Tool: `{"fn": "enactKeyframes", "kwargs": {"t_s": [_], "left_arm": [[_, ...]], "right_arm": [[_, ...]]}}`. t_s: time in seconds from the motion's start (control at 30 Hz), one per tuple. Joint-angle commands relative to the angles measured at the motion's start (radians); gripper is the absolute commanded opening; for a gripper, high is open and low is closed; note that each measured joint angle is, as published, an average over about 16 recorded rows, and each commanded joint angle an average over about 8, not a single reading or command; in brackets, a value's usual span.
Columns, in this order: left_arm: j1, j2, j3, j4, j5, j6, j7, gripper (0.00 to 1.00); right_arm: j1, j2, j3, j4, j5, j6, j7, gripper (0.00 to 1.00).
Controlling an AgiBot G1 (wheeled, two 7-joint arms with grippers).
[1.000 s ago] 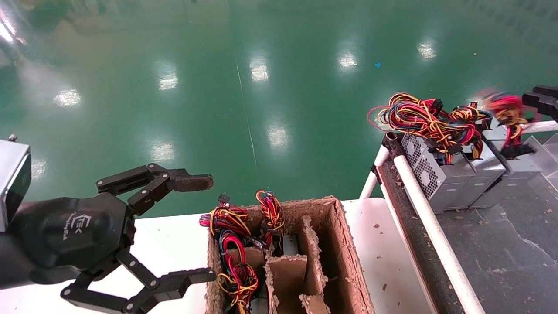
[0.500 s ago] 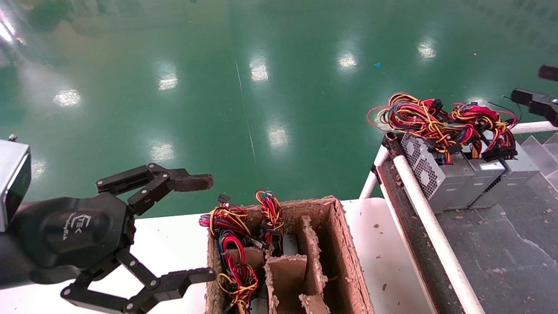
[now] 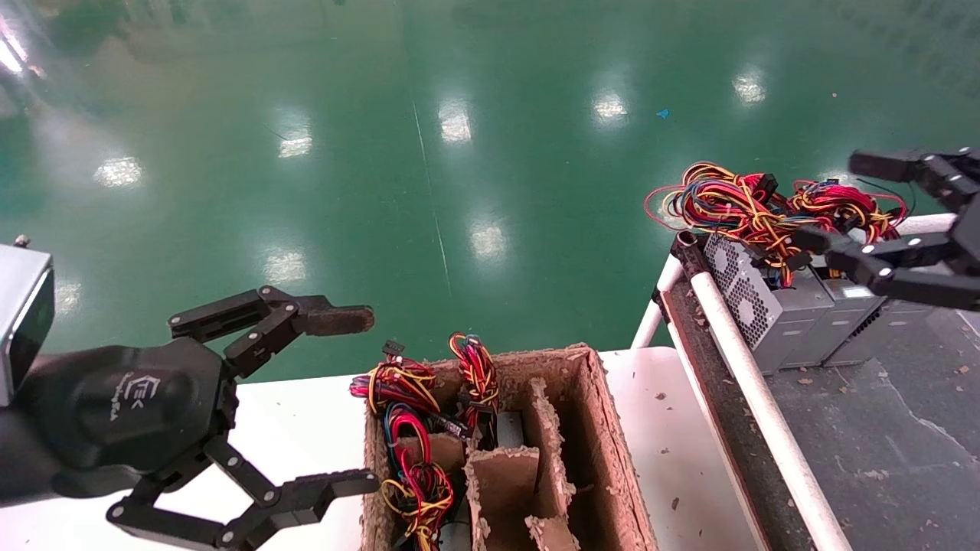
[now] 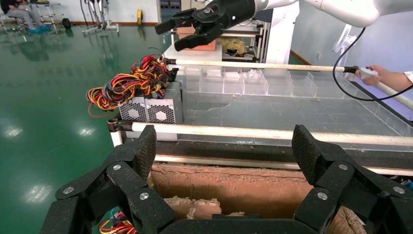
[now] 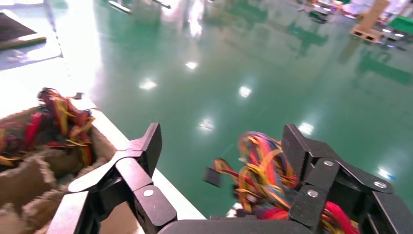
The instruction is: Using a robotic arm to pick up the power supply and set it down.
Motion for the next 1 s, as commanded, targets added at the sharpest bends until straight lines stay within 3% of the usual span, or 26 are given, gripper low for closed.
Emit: {"fn": "enactKeyframes", "kwargs": {"t_s": [0.03,1.0], "left_arm": [[0.000,0.000,0.000,0.000,0.000,0.000,0.000,1.00],[0.000,0.000,0.000,0.000,0.000,0.000,0.000,1.00]], "right_arm": [[-0.007,-0.007,-0.002,0.015,0.010,-0.009,0.005,1.00],[-0.112,-0.109,-0.032,0.230,0.151,-0.143,0.072,1.00]]}}
